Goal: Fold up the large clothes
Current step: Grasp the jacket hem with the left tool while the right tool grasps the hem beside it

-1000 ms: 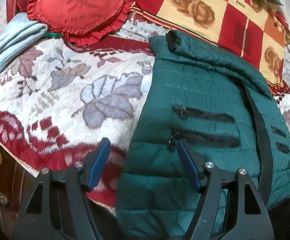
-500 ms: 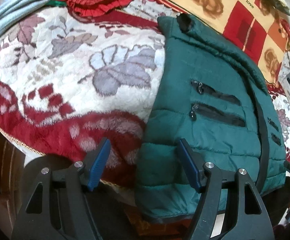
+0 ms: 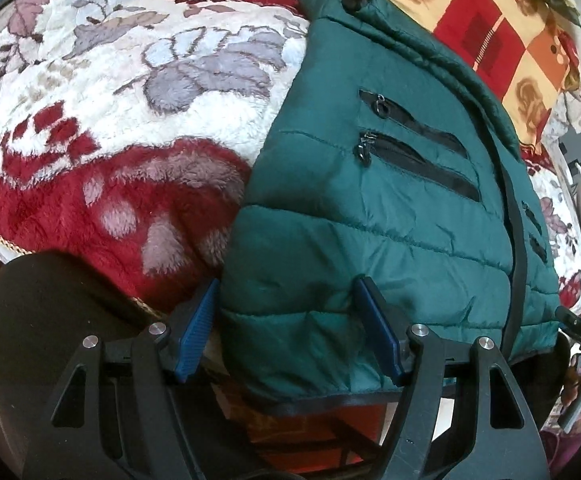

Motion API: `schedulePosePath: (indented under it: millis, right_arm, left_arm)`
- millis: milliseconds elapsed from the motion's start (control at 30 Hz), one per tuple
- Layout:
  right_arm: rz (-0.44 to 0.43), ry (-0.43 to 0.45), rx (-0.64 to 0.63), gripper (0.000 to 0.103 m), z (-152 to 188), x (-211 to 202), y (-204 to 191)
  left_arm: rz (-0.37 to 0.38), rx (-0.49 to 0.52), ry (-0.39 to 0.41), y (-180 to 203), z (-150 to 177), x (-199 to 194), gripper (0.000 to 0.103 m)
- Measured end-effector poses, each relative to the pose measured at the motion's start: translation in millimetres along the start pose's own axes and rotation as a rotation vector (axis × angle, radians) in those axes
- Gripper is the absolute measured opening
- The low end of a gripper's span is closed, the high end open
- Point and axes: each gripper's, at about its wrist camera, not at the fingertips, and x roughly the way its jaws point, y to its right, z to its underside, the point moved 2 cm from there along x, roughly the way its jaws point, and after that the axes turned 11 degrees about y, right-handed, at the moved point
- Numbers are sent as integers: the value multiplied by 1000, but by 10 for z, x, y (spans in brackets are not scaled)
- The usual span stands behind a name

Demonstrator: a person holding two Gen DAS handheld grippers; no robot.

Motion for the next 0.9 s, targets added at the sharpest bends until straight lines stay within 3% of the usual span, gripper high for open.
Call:
schedulePosePath:
  millis: [767, 900]
  right_arm:
    - [20, -49, -53, 85, 123, 174, -72]
    - [49, -39, -104, 55, 128, 151, -117]
  left_arm:
    - [-8, 8, 3, 7, 51, 37, 71]
    - [2, 7, -3, 12, 74, 50, 72]
